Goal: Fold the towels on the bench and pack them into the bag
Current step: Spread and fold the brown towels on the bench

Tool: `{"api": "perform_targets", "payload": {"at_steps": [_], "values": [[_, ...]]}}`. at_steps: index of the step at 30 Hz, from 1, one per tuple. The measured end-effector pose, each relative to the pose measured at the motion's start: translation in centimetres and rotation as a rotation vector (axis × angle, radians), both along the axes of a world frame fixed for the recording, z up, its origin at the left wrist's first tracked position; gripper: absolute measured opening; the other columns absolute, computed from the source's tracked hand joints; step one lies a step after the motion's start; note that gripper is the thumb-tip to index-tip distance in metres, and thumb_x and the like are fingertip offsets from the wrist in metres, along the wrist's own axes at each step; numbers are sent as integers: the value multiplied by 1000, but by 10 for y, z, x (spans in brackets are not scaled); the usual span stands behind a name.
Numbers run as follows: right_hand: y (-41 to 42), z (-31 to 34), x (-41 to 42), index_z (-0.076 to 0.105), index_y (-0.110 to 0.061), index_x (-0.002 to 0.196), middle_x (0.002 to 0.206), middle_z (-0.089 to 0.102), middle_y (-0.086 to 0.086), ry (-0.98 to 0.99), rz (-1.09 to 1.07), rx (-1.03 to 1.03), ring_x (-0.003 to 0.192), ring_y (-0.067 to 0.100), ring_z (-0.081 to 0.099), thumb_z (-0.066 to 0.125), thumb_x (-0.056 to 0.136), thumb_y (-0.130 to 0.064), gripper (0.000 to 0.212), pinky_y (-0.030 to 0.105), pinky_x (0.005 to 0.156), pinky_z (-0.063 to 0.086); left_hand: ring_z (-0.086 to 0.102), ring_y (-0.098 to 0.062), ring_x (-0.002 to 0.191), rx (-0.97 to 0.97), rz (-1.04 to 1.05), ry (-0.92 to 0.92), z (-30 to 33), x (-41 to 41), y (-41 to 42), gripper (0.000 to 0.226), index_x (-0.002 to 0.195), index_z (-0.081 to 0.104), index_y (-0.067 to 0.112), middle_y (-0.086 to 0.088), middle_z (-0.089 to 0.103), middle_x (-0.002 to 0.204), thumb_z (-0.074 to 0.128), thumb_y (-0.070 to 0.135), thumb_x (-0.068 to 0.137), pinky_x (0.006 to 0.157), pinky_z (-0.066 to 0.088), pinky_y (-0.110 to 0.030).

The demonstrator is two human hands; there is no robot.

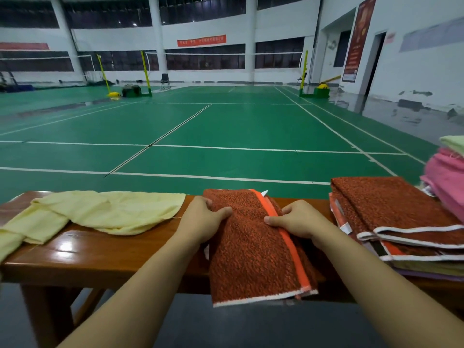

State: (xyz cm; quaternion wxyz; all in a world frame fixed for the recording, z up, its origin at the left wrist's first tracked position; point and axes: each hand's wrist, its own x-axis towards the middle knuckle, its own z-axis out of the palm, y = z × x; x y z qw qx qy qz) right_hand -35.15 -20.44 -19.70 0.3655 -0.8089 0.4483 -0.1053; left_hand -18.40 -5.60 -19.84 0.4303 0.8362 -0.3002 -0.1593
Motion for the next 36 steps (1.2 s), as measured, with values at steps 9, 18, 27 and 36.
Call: {"api": "perform_targets", "payload": {"at_steps": [9,18,27,36], "values": [[3,10,6,81,-25,76,139,60,-12,-842,-63,72,118,4,62,84,76,-42,17,33,108,45,72,-13,92,-718,73,-6,15,-3,0,30,107,61,32,2,76,91,78,43,85,90,54,-45],[8,20,-8,66,-21,121,113,73,-3,-925,158,-93,107,16,69,80,83,-41,45,36,95,54,59,4,111,-752,-209,-210,30,-7,11,46,141,53,30,16,61,127,64,16,98,92,45,-10],[6,14,-1,54,-18,119,106,71,1,-740,-82,208,83,11,72,85,78,-32,53,24,69,56,52,-12,128,-425,-164,-148,15,2,-7,43,146,49,30,5,56,139,57,30,103,113,40,-35],[7,-7,2,41,-25,133,144,37,2,-69,31,-484,131,25,47,63,92,-54,55,38,106,39,54,-32,120,290,38,-625,14,-13,-7,47,133,54,25,-9,55,128,56,53,95,98,49,-45]]}}
